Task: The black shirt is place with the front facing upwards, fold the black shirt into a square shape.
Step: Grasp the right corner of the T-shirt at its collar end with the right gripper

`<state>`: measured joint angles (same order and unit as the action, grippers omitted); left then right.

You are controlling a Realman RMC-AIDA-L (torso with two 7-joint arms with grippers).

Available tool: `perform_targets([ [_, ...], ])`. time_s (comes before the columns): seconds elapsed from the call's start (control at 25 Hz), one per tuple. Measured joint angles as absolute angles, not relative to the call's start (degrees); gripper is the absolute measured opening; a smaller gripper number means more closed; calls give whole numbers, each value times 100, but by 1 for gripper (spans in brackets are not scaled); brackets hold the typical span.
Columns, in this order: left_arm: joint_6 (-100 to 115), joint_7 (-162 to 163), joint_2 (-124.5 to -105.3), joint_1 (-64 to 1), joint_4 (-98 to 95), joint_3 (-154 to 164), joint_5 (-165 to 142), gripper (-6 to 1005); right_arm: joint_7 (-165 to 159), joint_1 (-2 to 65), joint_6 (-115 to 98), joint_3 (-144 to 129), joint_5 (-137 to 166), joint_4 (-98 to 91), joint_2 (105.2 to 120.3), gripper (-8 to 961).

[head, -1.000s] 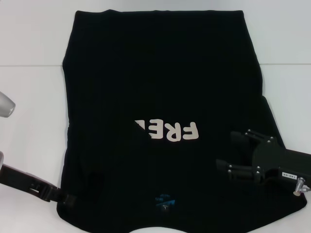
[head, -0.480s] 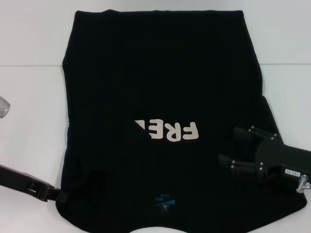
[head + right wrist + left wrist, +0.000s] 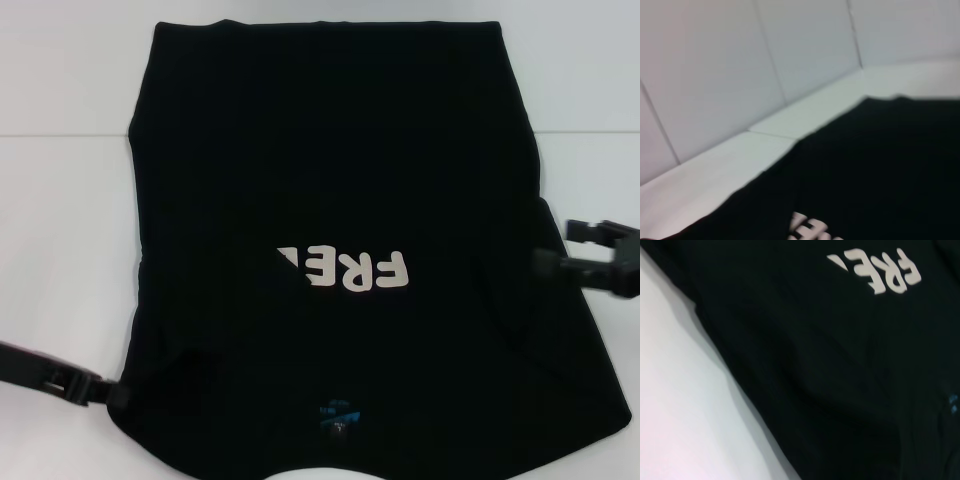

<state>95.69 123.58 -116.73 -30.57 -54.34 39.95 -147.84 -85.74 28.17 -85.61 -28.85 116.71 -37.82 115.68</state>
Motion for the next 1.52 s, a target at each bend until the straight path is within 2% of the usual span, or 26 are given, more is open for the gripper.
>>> perform_targets([
  [0.28, 9874, 12115, -11620, -3117, -5394, 3305, -14630, 30, -11486, 3273, -9210, -3133, 13057, -4682, 10889, 946],
  [0.4, 9932, 12086, -11596, -3090, -5391, 3204, -14567, 31, -12590, 3600, -9607, -3262, 14074, -5042, 10757, 947],
  [0.68, 9882, 12082, -11587, -3105, -5326, 3201, -14579, 31, -13322, 4190, -10259, -3325, 16051, -5246, 10865, 945],
  [0.96, 9849, 12083, -11565, -3161, -5262, 3222, -14600, 31, -13355, 4277, -10311, -3921, 16301, -5157, 10971, 944],
  [1.2, 9763, 12080, -11565, -3129, -5236, 3196, -14565, 30, -13363, 4376, -10188, -4041, 16302, -4947, 11161, 943],
  [1.52, 9747, 12022, -11525, -3136, -5045, 3185, -14562, 30, -13481, 4392, -9952, -4014, 16321, -4595, 11198, 941],
])
